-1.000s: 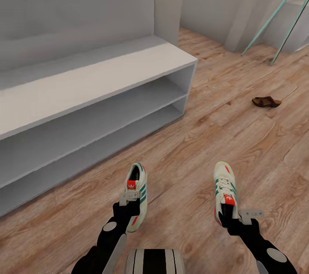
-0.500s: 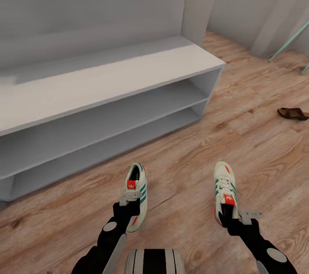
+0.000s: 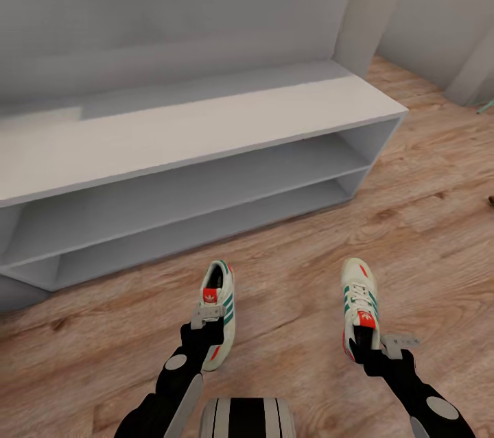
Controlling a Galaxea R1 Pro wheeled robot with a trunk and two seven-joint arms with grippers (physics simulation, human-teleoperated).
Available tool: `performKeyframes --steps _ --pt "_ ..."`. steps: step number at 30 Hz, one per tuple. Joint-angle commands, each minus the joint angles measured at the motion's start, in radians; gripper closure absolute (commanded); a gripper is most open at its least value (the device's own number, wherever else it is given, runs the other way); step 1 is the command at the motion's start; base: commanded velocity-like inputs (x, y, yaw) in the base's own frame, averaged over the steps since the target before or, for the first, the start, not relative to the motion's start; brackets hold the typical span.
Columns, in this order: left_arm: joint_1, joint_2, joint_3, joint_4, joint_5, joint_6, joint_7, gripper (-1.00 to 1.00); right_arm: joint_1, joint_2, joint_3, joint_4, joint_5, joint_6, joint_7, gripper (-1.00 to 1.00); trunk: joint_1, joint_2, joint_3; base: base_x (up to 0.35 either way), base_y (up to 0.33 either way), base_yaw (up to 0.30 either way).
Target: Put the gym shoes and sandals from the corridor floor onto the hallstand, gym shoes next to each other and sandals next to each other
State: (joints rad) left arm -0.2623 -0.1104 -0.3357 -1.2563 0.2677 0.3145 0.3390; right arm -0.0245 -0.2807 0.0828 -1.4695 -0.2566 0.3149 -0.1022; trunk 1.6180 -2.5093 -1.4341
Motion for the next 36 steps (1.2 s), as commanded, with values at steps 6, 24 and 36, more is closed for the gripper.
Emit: performKeyframes --steps 6,24,36 --pt "0.0 0.0 0.0 0.0 -0.001 0.0 0.002 1.0 0.0 0.0 0.0 0.0 0.0 0.0 -0.001 1.0 0.0 0.0 0.0 0.0 -0.155 0.283" --pt "0.0 0.0 0.0 0.0 -0.001 -0.001 0.003 1.0 0.0 0.0 0.0 0.0 0.0 0.0 -0.001 1.0 0.0 0.0 0.0 0.0 -0.098 0.178" --pt "0.0 -0.001 -0.001 0.004 -0.002 -0.009 0.003 1.0 0.0 0.0 -0.001 0.0 0.0 0.001 -0.001 1.0 0.0 0.0 0.0 -0.096 -0.084 0.011"
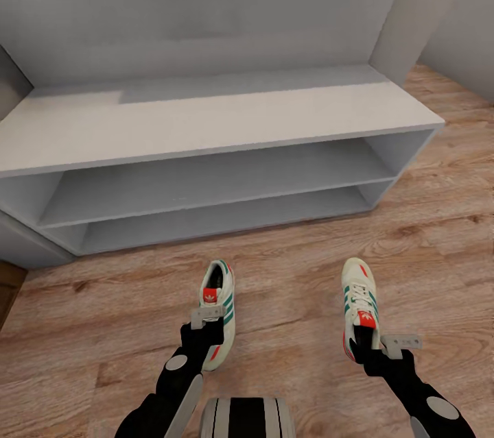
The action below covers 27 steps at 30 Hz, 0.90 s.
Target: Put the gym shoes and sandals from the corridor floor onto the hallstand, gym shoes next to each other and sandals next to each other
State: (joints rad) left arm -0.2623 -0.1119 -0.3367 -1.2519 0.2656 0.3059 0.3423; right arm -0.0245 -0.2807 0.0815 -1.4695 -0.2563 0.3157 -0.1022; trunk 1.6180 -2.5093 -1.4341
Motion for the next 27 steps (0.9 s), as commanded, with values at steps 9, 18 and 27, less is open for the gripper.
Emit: performKeyframes --steps 9,18,27 --pt "0.0 0.0 0.0 0.007 0.0 -0.006 0.0 1.0 0.0 0.0 0.0 0.0 0.0 0.0 -0.001 1.0 0.0 0.0 0.0 -0.227 -0.217 0.001" --pt "0.0 0.0 0.001 0.009 0.001 -0.008 0.0 1.0 0.0 0.0 0.0 0.0 0.0 0.0 -0.001 1.0 0.0 0.0 0.0 -0.072 -0.073 0.0" --pt "0.0 0.0 0.002 0.01 0.003 -0.008 0.0 1.0 0.0 0.0 0.0 0.0 0.0 0.0 -0.001 1.0 0.0 0.0 0.0 -0.007 -0.007 0.0"
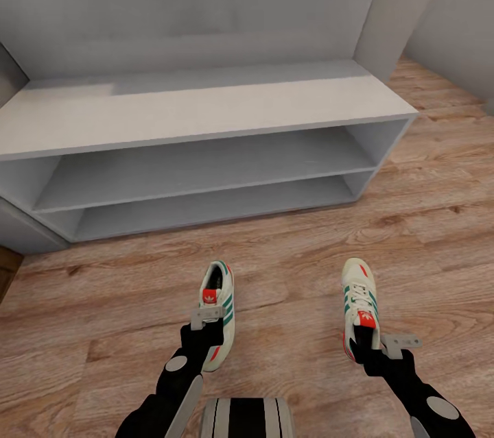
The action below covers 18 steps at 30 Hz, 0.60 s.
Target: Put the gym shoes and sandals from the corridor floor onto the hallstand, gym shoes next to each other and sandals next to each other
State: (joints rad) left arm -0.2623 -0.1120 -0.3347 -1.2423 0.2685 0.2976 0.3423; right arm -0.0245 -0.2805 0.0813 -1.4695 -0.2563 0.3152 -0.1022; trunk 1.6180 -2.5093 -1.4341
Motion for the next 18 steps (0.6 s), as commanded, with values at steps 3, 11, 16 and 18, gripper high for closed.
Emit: performKeyframes --steps 3,11,16,18 --pt "0.0 0.0 0.0 0.004 -0.001 0.0 0.0 1.0 0.0 0.0 0.0 0.0 0.0 0.0 -0.001 1.0 0.0 0.0 0.0 -0.002 -0.056 0.0" --pt "0.0 -0.002 0.0 0.029 -0.002 0.0 0.0 1.0 0.0 0.0 0.0 0.0 0.0 0.0 -0.001 1.0 0.0 0.0 0.0 -0.001 -0.218 0.0" --pt "0.0 -0.003 0.0 0.033 -0.004 -0.004 0.0 1.0 0.0 0.0 0.0 0.001 0.0 0.001 -0.001 1.0 0.0 0.0 0.0 0.0 -0.287 0.0" --pt "0.0 -0.003 0.0 0.034 -0.003 -0.009 0.0 1.0 0.0 0.0 0.0 0.001 0.0 0.001 -0.001 1.0 0.0 0.0 0.0 0.0 -0.298 0.0"
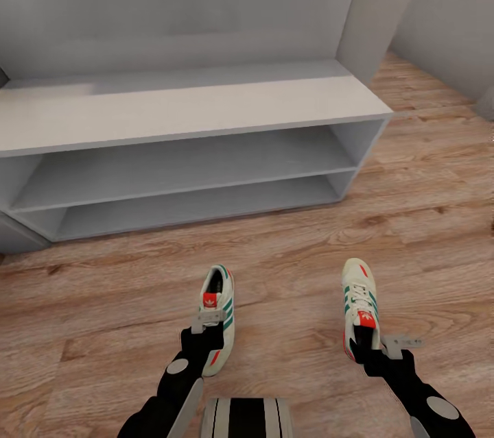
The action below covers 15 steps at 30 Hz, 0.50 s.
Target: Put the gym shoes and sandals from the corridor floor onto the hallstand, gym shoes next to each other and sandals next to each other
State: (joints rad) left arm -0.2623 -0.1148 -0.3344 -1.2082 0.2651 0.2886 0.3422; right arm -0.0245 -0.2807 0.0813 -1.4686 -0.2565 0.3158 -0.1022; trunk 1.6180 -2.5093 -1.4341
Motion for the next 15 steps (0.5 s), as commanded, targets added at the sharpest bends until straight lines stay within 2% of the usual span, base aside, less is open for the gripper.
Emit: performKeyframes --steps 1,7,15 --pt "0.0 0.0 0.0 0.0 0.0 -0.002 0.0 1.0 0.0 0.0 0.0 0.0 0.0 0.0 -0.001 1.0 0.0 0.0 0.0 0.0 -0.301 0.0" --pt "0.0 0.0 0.0 0.002 0.0 -0.009 0.0 1.0 0.0 0.0 0.0 0.0 0.0 0.0 -0.001 1.0 0.0 0.0 0.0 0.033 -0.294 0.0" --pt "0.0 0.0 0.0 0.002 0.002 -0.011 0.0 1.0 0.0 0.0 0.0 0.0 0.0 -0.001 -0.001 1.0 0.0 0.0 0.0 0.163 -0.24 0.0"
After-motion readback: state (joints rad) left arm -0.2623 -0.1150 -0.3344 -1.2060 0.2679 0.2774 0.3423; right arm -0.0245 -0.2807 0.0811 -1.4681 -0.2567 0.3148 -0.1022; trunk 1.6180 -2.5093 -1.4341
